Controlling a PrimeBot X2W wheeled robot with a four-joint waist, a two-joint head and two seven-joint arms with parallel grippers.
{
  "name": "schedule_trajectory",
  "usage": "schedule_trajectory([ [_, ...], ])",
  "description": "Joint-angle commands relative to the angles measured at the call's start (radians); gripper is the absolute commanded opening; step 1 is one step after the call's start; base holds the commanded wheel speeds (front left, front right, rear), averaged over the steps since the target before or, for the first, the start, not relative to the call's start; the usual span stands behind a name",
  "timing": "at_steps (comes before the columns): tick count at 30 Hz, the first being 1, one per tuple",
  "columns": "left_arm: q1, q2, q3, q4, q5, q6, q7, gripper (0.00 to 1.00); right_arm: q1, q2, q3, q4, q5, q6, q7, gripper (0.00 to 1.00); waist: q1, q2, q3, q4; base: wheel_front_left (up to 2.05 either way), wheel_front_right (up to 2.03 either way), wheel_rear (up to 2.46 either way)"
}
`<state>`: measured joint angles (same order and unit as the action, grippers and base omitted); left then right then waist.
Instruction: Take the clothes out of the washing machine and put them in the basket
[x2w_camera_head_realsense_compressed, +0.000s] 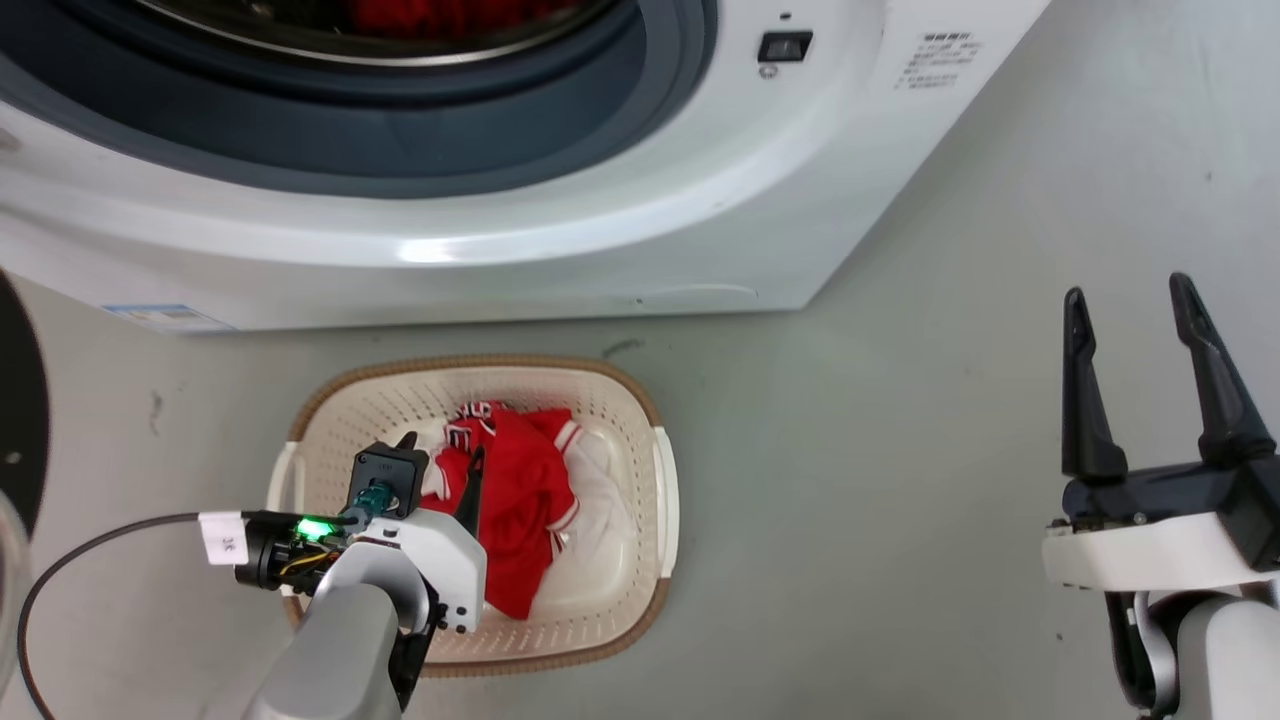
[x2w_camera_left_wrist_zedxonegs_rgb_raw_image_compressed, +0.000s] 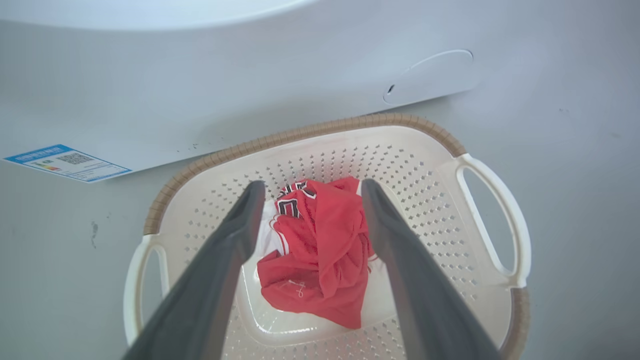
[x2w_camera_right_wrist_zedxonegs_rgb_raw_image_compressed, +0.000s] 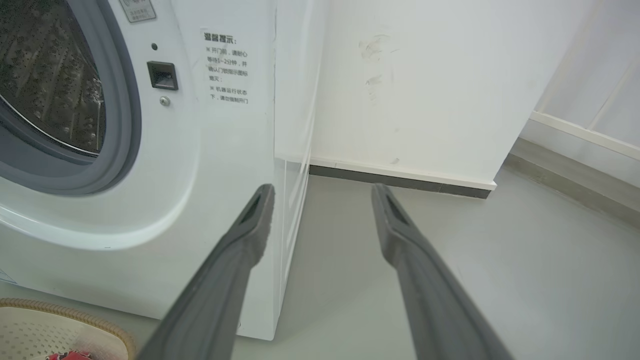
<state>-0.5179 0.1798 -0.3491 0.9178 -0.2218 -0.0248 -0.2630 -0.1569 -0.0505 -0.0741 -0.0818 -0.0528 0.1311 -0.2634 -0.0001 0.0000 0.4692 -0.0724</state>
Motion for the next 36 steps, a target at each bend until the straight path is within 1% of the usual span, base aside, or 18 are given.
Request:
schedule_trajectory([
  [1,0.032,-0.002,0.013,-0.05,0.009,0.011,-0.002,1.0,0.022,0.001,0.002,0.005,-0.004,-0.001,-0.002,1.0,0.0001,0.0,-0.064,0.026,0.0,0.0,0.0],
  [6,0.13,-0.014,0.075,-0.232,0.017,0.043,-0.002,1.0,0.057,0.001,0.007,0.016,-0.006,-0.001,-0.002,1.0,0.0001,0.0,-0.136,0.043,0.0,0.0,0.0],
  [7,0.13,-0.014,0.075,-0.232,0.017,0.043,-0.002,1.0,0.057,0.001,0.007,0.016,-0.006,-0.001,-0.002,1.0,0.0001,0.0,-0.136,0.043,0.0,0.0,0.0],
  [11,0.205,-0.025,0.127,-0.376,0.039,0.062,-0.002,1.0,0.085,0.001,0.008,0.025,0.002,-0.001,-0.002,1.0,0.0001,0.0,-0.185,0.053,0.0,0.0,0.0],
  [16,0.27,-0.048,0.194,-0.549,0.077,0.088,-0.003,1.0,0.1,0.001,0.009,0.028,0.005,-0.001,-0.002,1.0,0.0001,0.0,-0.219,0.059,0.0,0.0,0.0],
  [19,0.283,-0.06,0.218,-0.603,0.092,0.081,-0.003,1.0,0.104,0.001,0.008,0.026,0.007,-0.001,-0.002,1.0,0.0001,0.0,-0.225,0.064,0.0,0.0,0.0],
  [23,0.225,-0.071,0.233,-0.603,0.114,0.066,-0.003,1.0,0.095,0.001,0.017,0.025,0.007,-0.001,-0.002,1.0,0.0001,0.0,-0.217,0.061,0.0,0.0,0.0],
  [28,0.121,-0.078,0.255,-0.543,0.122,0.052,-0.003,1.0,0.063,0.001,0.032,0.02,0.02,-0.001,-0.002,1.0,0.0001,0.0,-0.18,0.036,0.0,0.0,0.0],
  [31,0.034,-0.073,0.265,-0.478,0.126,0.035,-0.003,1.0,0.048,0.001,0.037,0.014,0.03,-0.001,-0.002,1.0,0.0001,0.0,-0.147,0.015,0.0,0.0,0.0],
  [36,-0.146,-0.038,0.275,-0.322,0.134,0.009,-0.003,1.0,0.014,0.001,0.051,0.007,0.04,-0.001,-0.002,1.0,0.0001,0.0,-0.075,-0.026,0.0,0.0,0.0],
])
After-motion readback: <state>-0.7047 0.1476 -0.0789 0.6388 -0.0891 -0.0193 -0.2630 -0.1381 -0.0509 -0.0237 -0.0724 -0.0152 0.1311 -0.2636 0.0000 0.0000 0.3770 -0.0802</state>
